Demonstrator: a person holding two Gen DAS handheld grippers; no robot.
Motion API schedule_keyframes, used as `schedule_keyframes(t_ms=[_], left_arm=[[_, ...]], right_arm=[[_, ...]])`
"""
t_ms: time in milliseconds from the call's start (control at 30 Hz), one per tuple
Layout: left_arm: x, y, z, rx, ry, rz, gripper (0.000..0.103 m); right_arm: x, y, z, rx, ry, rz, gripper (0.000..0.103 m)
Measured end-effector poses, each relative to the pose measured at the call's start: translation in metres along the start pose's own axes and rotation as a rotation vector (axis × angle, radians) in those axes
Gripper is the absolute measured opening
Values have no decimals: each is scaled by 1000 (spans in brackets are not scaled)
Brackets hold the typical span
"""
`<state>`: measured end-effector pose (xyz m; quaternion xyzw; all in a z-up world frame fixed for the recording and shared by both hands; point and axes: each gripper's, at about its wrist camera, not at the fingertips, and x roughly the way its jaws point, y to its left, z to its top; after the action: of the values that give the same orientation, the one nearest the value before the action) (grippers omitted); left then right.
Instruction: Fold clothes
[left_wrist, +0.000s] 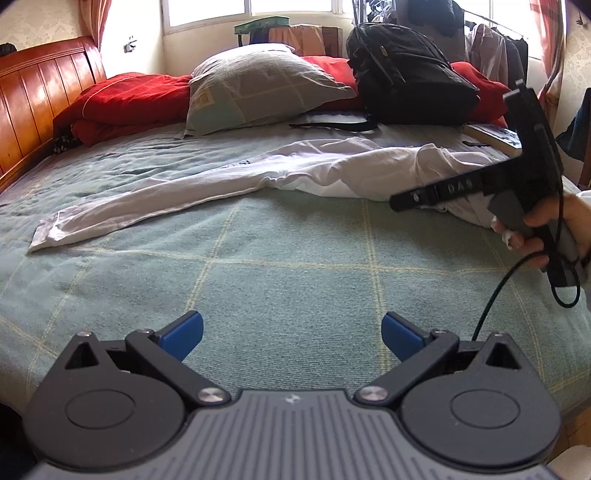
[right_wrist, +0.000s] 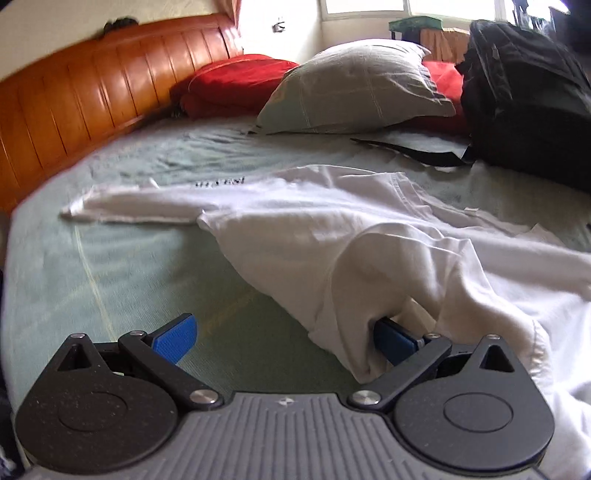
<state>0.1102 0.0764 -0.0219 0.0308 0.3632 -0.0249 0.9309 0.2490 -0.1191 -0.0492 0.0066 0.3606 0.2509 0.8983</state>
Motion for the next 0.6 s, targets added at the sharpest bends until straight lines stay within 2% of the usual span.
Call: schedule_keyframes(t_ms=[100, 233, 300, 333, 433, 500, 533, 600], left_arm=[[1, 0, 1, 2, -1, -9, 102], [1, 0, 2, 1, -1, -11, 102], [0, -1, 1, 5, -3, -13, 102], [-1, -1, 1, 7, -5, -14, 102], [-3, 0, 1, 3, -10, -12, 102], [-5, 1, 1, -1, -13, -11, 102], [-6, 2, 1, -3, -15, -11, 102], [-7, 3, 1, -6, -19, -9, 102]], right_arm=[[-4, -4, -1, -6, -8, 74, 103], [10, -3, -3, -22, 27, 15, 103], [10, -1, -2, -15, 29, 30, 103], [8, 1, 0, -3, 27, 57, 103], [-8, 3, 4, 41, -11, 229, 103], [-15, 4, 2, 34, -43, 315, 103], [-13, 5, 0, 28, -38, 309, 103], [0, 7, -2, 21, 0, 232, 103]])
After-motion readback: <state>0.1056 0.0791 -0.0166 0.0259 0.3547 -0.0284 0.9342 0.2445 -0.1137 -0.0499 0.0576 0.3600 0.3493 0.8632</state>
